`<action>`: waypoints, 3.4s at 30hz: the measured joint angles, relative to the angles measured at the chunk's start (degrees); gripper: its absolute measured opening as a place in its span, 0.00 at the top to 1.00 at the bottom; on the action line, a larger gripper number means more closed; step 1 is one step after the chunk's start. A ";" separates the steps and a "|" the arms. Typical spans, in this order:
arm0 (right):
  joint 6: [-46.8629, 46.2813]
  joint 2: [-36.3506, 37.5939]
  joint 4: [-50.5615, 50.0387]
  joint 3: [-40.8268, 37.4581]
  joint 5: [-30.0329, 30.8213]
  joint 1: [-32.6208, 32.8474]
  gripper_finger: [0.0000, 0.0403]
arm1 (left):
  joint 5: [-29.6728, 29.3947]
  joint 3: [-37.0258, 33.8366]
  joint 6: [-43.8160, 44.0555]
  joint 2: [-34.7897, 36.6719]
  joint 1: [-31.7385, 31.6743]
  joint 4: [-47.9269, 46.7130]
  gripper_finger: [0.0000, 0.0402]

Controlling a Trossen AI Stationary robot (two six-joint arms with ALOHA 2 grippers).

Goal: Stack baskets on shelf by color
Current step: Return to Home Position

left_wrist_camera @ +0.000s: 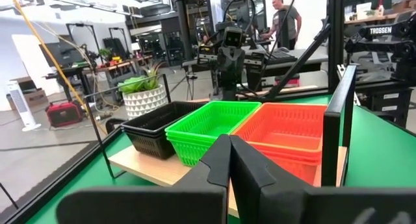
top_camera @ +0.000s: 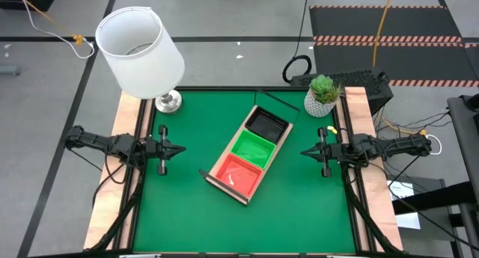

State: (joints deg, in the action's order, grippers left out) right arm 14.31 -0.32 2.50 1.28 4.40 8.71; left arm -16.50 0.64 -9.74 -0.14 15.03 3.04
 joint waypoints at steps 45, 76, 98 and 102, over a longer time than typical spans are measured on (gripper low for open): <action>-0.03 0.00 0.00 0.00 0.00 0.00 1.00 | 15.06 -0.02 -3.19 -1.31 -11.41 -2.29 0.98; -0.05 0.00 0.00 0.01 0.00 0.00 1.00 | 14.98 -0.02 -3.12 -1.33 -11.41 -2.38 0.91; -0.05 0.00 0.00 0.00 0.00 0.00 1.00 | 14.98 -0.02 -3.12 -1.33 -11.41 -2.38 0.91; -0.05 -0.01 0.00 0.01 0.00 0.01 1.00 | 14.98 -0.02 -3.12 -1.33 -11.41 -2.38 0.91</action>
State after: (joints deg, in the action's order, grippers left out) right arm 14.26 -0.33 2.50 1.29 4.40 8.72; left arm -1.52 0.62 -12.86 -1.48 3.62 0.67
